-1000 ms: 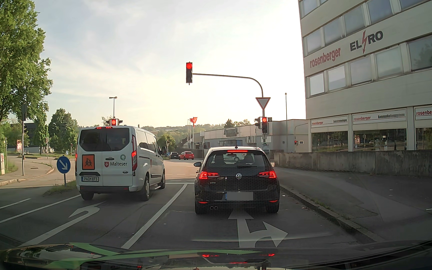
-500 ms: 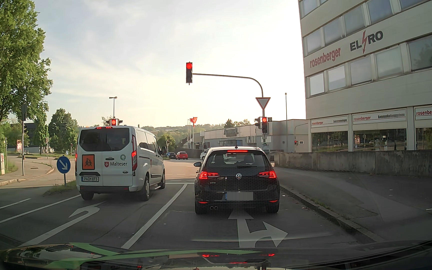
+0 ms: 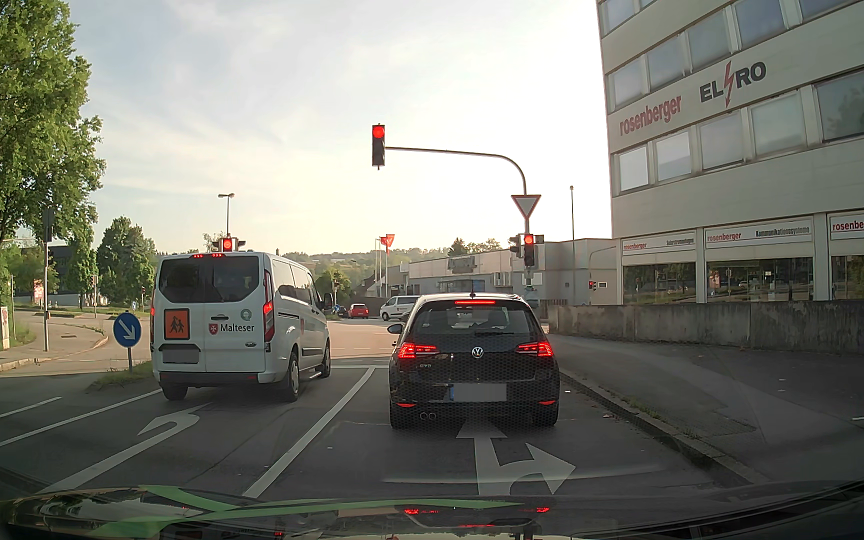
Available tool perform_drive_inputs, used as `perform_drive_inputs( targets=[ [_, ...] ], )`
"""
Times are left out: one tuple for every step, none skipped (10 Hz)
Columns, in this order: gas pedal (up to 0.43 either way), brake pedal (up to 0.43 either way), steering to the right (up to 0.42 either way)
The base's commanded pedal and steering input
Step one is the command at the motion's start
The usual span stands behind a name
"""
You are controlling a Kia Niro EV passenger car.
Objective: Follow the waypoints while adhering to traffic rules and regulations
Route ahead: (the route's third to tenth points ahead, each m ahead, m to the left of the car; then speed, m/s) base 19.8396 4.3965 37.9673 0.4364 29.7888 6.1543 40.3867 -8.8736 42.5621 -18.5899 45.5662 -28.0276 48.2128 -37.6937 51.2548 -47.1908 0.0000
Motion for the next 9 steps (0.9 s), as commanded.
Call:
perform_drive_inputs(
  targets=[
    [0.0, 0.543, -0.021],
    [0.0, 0.543, -0.021],
    [0.0, 0.543, -0.021],
    [0.0, 0.543, -0.021],
    [0.0, 0.543, -0.021],
    [0.0, 0.543, -0.021],
    [0.0, 0.543, -0.021],
    [0.0, 0.543, -0.021],
    [0.0, 0.549, -0.021]
  ],
)
